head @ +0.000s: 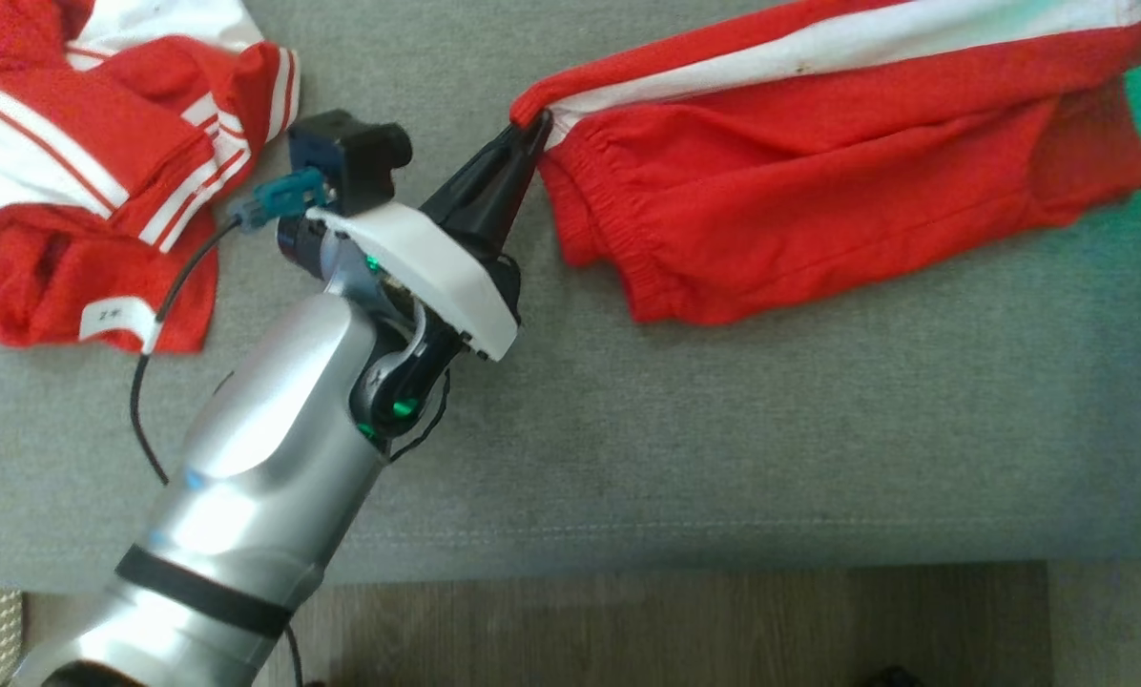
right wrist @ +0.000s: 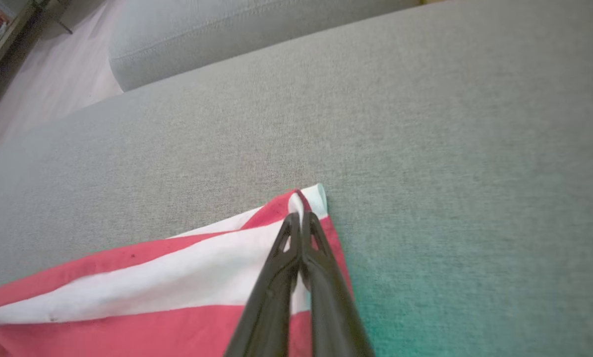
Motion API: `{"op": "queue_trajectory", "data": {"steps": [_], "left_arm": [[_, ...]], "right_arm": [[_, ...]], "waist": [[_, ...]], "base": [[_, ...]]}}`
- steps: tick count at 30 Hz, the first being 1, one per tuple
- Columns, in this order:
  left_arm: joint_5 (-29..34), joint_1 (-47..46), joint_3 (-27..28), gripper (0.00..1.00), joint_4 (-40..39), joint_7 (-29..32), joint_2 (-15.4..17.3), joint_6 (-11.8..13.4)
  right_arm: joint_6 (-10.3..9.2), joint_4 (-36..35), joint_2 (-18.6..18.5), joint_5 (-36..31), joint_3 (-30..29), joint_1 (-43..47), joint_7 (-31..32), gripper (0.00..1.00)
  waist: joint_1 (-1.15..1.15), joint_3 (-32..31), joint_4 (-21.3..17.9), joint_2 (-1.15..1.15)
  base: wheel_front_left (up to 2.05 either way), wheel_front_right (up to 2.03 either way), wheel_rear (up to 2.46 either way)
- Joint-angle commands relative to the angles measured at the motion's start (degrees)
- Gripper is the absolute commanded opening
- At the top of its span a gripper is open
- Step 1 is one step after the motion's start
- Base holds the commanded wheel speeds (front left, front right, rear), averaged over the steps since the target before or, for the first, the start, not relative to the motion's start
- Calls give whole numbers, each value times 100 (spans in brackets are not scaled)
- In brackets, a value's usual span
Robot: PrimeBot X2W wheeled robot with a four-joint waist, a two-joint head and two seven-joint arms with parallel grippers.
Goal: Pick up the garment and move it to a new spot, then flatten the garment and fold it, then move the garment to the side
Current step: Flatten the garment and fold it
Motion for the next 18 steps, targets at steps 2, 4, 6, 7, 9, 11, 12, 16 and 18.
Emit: {"op": "queue_trajectory", "data": {"steps": [2,4,6,7,9,11,12,16,18], "left_arm": [[37,-241,144,0,12,-58,54,-56],[38,-290,91,0,147,-82,23,-86],[28,-300,34,0,258,-99,8,-113],[23,-296,23,0,300,-125,6,-121],[59,-262,-15,20,357,-186,19,-125],[118,-214,-53,50,380,-268,37,-110],[168,-184,-74,91,380,-327,49,-82],[426,-23,-109,100,254,-638,83,210],[670,77,-144,100,104,-774,142,453]], "right_arm": [[-1,47,-129,-43,130,-183,-13,0],[-1,228,-153,-59,248,-275,-83,2],[-1,382,-166,-5,354,-299,-113,15],[-1,439,-179,36,399,-289,-124,25],[-1,511,-224,113,498,-232,-165,44],[-1,578,-279,206,524,-156,-263,87],[-1,603,-299,238,505,-112,-368,100],[-1,714,-290,453,351,130,-761,100],[-1,743,-268,608,277,280,-925,100]], "waist": [[-1,83,73,0],[-1,87,77,0],[-1,62,64,0],[-1,40,52,0],[-1,-25,19,0],[-1,-100,-10,0],[-1,-145,-21,0],[-1,-330,-46,0],[-1,-407,-27,0]], "base": [[0,0,0],[0,0,0],[0,0,0],[0,0,0],[0,0,0],[0,0,0],[0,0,0],[0,0,0],[0,0,0]]}}
